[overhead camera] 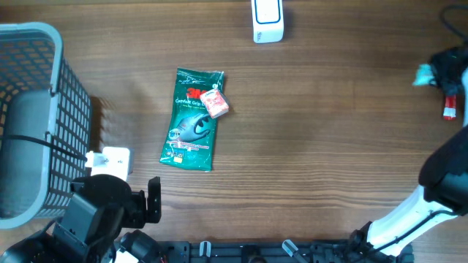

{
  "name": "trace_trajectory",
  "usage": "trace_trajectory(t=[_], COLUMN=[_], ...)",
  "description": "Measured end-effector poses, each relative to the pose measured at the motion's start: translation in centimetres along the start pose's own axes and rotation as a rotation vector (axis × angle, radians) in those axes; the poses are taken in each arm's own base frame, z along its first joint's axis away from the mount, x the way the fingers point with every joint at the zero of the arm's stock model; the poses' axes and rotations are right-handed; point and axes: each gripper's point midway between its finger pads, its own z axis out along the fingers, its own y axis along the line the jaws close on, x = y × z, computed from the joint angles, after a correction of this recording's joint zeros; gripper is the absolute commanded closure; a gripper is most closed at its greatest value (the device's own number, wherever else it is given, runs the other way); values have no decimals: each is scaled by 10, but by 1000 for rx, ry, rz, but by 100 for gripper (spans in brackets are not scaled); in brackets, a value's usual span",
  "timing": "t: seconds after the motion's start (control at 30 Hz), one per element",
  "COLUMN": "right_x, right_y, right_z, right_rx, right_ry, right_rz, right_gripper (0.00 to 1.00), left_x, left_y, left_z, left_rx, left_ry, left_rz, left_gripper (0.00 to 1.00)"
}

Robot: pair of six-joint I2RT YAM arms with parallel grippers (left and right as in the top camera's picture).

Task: Scan the item barcode
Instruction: 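Carry the wipes pack right and drop it at the table's right edge, then reach the right gripper to the Kleenex pack and grasp it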

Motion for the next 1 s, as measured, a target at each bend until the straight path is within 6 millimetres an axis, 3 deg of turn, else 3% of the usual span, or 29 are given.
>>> trace_trajectory(t=[0.13, 0.17, 0.2, 0.23, 0.33, 0.5, 0.6, 0.73, 0.9, 0.93, 0.97, 1.0], right_x=[-41, -46, -49, -49, -39, 11, 52, 134, 255, 298, 320, 356], right_y=[-30, -36, -40, -40, -27, 10, 26, 61, 96, 104, 106, 106], right_z=[2, 2, 2, 2, 3, -5, -21, -57, -102, -118, -124, -131], right_rx=[39, 49, 57, 58, -10, -238, -329, -427, -454, -451, -435, -385], right_ry=[-90, -101, -107, -106, -49, 193, 361, 599, 811, 863, 880, 894], right_rz=[53, 56, 56, 46, 3, -114, -151, -270, -508, -580, -602, -610], right_gripper=[64, 52, 32, 20, 13, 15, 15, 16, 15, 15, 16, 22], left_x=[0, 0, 0, 0, 0, 0, 0, 0, 0, 0, 0, 0], left_y=[0, 0, 0, 0, 0, 0, 0, 0, 0, 0, 0, 0], left_z=[0, 0, 0, 0, 0, 0, 0, 0, 0, 0, 0, 0], left_rx=[0, 0, 0, 0, 0, 0, 0, 0, 0, 0, 0, 0], left_ry=[0, 0, 0, 0, 0, 0, 0, 0, 0, 0, 0, 0], left_rz=[0, 0, 0, 0, 0, 0, 0, 0, 0, 0, 0, 0], left_gripper=[0, 0, 0, 0, 0, 0, 0, 0, 0, 0, 0, 0])
